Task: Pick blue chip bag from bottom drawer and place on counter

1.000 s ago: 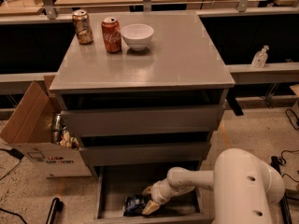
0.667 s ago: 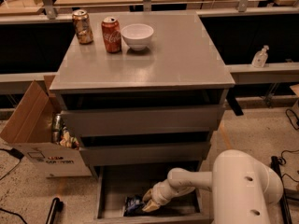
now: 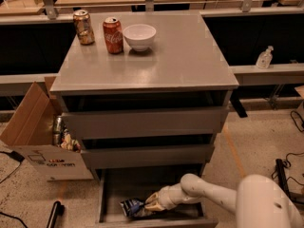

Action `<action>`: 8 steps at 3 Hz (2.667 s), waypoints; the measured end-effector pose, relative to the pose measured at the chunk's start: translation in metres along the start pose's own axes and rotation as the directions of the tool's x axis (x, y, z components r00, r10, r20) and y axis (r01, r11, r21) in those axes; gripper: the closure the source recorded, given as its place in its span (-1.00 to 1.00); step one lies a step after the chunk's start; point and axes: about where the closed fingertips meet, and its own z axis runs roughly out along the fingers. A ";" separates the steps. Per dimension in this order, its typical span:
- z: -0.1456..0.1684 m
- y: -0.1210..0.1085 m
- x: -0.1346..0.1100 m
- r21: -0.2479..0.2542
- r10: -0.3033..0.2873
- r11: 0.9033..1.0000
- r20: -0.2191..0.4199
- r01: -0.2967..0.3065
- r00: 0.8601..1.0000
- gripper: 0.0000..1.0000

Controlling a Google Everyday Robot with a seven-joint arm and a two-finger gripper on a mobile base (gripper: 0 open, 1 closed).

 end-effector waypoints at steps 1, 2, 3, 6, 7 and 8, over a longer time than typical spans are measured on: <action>-0.045 -0.002 -0.050 0.047 -0.090 0.996 0.258 0.081 0.962 1.00; -0.102 0.015 -0.094 0.114 -0.261 0.965 0.397 0.235 0.880 1.00; -0.145 0.047 -0.136 0.158 -0.411 0.911 0.440 0.382 0.798 1.00; -0.183 0.073 -0.196 0.198 -0.618 0.785 0.330 0.587 0.714 1.00; -0.228 0.109 -0.256 0.193 -0.729 0.680 0.285 0.707 0.623 1.00; -0.271 0.136 -0.320 0.182 -0.791 0.604 0.256 0.776 0.556 1.00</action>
Offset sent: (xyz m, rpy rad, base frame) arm -0.0421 -0.0465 0.2487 0.6423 -0.5011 0.2110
